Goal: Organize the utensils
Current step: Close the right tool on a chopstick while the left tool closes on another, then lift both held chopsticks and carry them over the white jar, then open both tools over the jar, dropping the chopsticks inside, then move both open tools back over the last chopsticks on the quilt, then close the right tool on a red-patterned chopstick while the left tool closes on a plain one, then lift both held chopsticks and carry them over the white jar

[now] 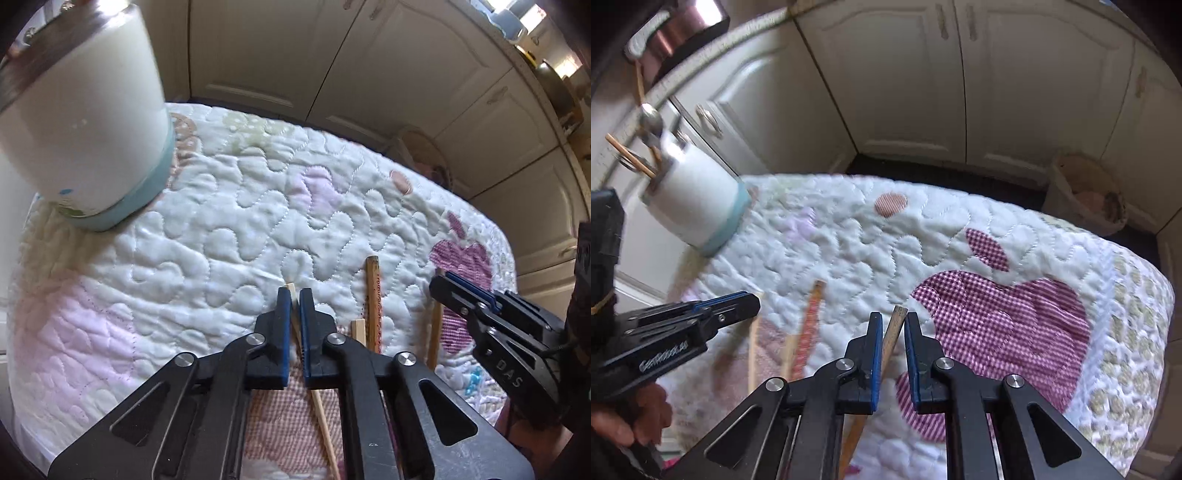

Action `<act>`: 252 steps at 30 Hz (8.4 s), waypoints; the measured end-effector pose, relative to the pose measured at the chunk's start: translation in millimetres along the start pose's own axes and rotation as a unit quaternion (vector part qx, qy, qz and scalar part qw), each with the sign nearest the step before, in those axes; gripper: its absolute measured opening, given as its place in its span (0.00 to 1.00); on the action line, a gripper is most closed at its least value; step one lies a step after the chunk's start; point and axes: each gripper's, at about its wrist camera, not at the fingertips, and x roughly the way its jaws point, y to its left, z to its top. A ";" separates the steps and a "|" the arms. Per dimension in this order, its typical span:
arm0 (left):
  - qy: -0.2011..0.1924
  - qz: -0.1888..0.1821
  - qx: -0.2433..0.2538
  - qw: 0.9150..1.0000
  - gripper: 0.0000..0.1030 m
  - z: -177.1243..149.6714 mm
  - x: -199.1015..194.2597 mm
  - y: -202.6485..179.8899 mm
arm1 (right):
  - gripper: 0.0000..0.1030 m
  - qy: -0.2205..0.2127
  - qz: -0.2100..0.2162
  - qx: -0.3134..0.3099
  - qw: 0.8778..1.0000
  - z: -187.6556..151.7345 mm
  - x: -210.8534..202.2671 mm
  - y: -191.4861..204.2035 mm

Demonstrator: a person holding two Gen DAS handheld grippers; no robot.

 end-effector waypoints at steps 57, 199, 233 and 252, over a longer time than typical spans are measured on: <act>-0.140 -0.018 -0.024 0.990 0.07 -6.4 -166.7 57.6 | 0.08 -0.052 0.023 -0.021 0.998 -11.4 -81.1 28.1; 0.024 0.029 0.105 0.994 0.28 -27.5 21.2 -50.4 | 0.26 0.059 0.001 0.031 0.998 -26.1 12.5 -28.6; -0.106 0.027 0.057 0.992 0.05 -47.5 -99.5 10.1 | 0.25 -0.011 0.003 -0.028 1.000 -22.4 -59.0 32.5; -0.108 0.015 0.000 0.994 0.05 -43.5 -121.6 52.2 | 0.07 0.007 -0.004 -0.044 0.999 -7.8 -37.1 30.1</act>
